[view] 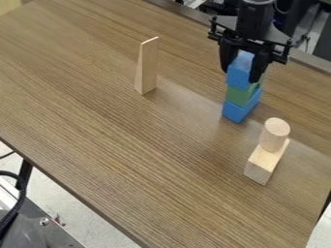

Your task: Put the blue block in the left on the top of the green block

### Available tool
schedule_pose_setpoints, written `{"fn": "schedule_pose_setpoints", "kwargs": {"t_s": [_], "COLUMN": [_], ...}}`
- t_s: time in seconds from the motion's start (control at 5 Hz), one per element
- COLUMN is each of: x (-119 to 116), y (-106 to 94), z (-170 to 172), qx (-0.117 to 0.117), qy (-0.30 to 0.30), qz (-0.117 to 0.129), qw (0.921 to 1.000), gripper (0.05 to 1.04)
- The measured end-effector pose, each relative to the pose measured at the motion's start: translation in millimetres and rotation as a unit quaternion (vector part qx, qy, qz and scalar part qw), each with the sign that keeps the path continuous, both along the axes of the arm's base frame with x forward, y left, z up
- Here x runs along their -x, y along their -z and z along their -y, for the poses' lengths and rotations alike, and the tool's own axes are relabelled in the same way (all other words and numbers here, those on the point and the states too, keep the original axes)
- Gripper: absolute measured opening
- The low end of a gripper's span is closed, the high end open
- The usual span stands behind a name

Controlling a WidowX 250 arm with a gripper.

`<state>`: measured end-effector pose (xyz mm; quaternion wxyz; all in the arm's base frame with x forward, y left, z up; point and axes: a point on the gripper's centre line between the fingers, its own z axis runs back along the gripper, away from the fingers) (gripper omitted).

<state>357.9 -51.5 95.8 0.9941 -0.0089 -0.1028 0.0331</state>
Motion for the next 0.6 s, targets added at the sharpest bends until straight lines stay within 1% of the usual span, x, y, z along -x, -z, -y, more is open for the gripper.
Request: {"fn": "schedule_pose_setpoints", "kwargs": {"t_s": [0.2,0.4,0.6], "x": [0.9,4.5,4.5], "y": [0.6,4.5,4.5], "z": [3.0,5.6,5.4], "qx": [0.0,-0.001,-0.002], "qy": [0.004,0.008,0.008], "qz": [0.002,-0.003,-0.003], "qw": [1.0,1.0,1.0], "gripper": [0.611,0.899,1.007]}}
